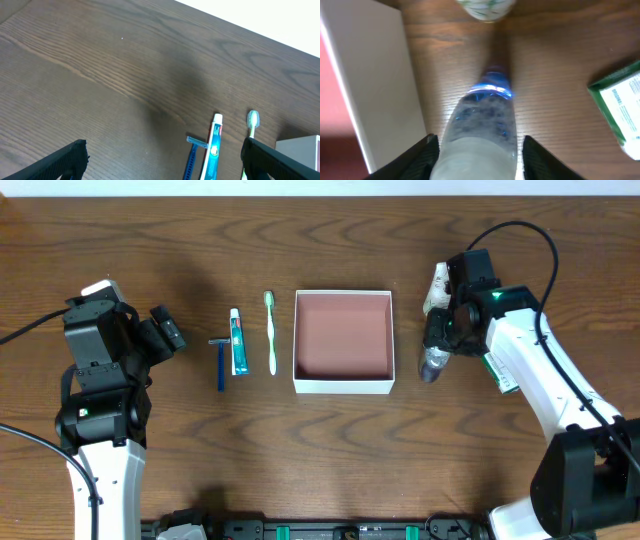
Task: Pack container
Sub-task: 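Move right gripper over the clear soap pump bottle and lower, then grasp the soap pump bottle with right gripper and lift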
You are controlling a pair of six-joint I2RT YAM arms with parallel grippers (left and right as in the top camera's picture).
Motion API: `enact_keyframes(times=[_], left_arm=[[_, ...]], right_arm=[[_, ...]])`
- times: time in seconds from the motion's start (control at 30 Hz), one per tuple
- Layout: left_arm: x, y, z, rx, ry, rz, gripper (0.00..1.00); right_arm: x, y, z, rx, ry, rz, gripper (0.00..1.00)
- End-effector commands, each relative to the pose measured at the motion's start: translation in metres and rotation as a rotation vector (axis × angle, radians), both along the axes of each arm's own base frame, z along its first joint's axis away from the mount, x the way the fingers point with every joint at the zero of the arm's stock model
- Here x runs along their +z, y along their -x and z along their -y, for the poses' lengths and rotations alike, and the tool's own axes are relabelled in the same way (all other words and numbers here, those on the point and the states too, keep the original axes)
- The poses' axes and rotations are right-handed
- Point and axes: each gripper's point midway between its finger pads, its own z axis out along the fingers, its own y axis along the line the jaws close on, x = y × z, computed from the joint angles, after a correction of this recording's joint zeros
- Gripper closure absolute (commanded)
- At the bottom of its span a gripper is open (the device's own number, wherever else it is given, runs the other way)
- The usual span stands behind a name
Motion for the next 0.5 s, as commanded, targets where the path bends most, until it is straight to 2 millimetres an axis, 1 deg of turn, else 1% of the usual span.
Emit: enact_keyframes(times=[0.0, 0.3, 0.37, 0.47], left_arm=[[0.0095, -0.0014, -0.0030, -0.002, -0.023, 0.014, 0.02], [0.0095, -0.0014, -0.0030, -0.002, -0.023, 0.014, 0.02], [0.0096, -0.0015, -0.0030, -0.002, -0.023, 0.014, 0.02], [0.0095, -0.0014, -0.0030, -0.002, -0.023, 0.014, 0.02]], right_arm=[[-0.0061, 0.0037, 0.0039, -0.002, 0.037, -0.016, 0.58], [-0.0064, 0.0050, 0.0054, -0.004, 0.045, -0.020, 0.60], [-0.0064, 0.0054, 0.0055, -0.003, 0.046, -0.022, 0.62], [-0.0055, 0.0049, 0.0083, -0.008, 0.061, -0.017, 0.67]])
